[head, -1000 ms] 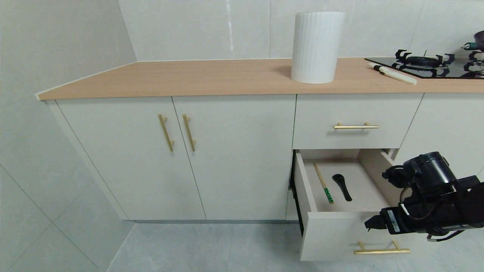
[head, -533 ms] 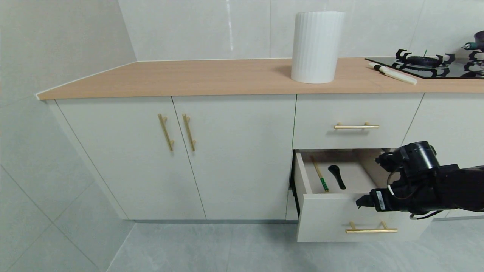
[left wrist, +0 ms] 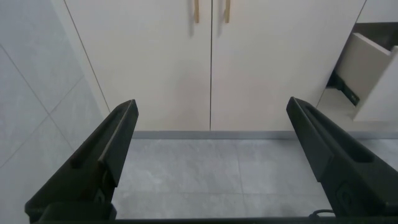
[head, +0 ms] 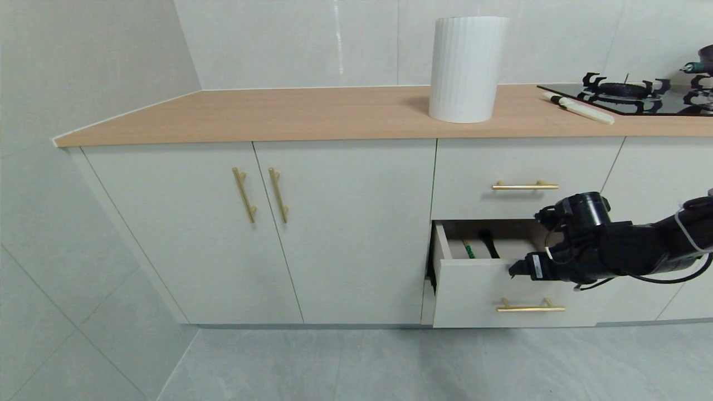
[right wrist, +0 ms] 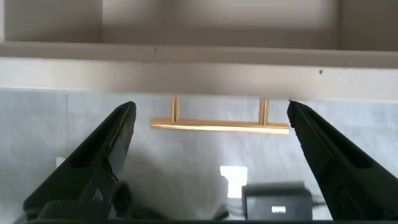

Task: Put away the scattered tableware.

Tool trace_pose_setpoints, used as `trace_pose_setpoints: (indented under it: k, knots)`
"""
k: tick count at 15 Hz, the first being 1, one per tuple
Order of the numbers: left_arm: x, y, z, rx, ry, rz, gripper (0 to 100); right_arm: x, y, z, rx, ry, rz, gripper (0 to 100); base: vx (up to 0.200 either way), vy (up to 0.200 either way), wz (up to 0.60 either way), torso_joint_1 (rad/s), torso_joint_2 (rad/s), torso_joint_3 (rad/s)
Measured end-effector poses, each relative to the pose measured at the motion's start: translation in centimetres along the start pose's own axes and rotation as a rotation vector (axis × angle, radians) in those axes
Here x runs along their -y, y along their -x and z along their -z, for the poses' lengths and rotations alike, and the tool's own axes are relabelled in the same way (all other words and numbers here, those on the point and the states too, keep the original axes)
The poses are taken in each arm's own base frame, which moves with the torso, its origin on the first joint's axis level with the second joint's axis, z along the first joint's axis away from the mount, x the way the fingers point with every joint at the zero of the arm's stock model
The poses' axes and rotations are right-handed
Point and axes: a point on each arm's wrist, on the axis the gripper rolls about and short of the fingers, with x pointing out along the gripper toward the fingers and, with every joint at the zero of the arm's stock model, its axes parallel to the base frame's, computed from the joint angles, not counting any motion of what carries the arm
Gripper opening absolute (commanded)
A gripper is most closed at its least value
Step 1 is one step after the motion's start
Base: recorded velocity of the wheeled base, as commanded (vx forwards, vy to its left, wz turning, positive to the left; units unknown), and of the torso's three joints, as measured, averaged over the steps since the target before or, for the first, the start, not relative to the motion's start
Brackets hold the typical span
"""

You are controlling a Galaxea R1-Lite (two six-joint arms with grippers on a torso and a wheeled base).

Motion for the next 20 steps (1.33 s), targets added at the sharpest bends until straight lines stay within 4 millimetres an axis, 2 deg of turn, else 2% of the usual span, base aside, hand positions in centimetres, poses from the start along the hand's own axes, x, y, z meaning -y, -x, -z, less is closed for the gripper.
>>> trace_pose_setpoints:
  k: [3,11,14,20]
  knots:
    - [0.0,0.0,0.0,0.000,0.000,0.000,100,0.5,-2.1,-1.8,0.040,-0.015,0.007,100,0.000,0.000,0.00,0.000,0.00,0.000]
    - [0.0,0.0,0.0,0.000,0.000,0.000,100,0.6,-5.8,-5.3,0.141,-0.028,0.008,100,0.000,0.000,0.00,0.000,0.00,0.000]
    - [0.0,0.0,0.0,0.000,0.000,0.000,100,0.8,-7.1,-5.5,0.147,-0.036,0.012,100,0.000,0.000,0.00,0.000,0.00,0.000]
    - [0.0,0.0,0.0,0.000,0.000,0.000,100,1.2,-9.0,-5.9,0.278,-0.051,0.017,100,0.000,0.000,0.00,0.000,0.00,0.000]
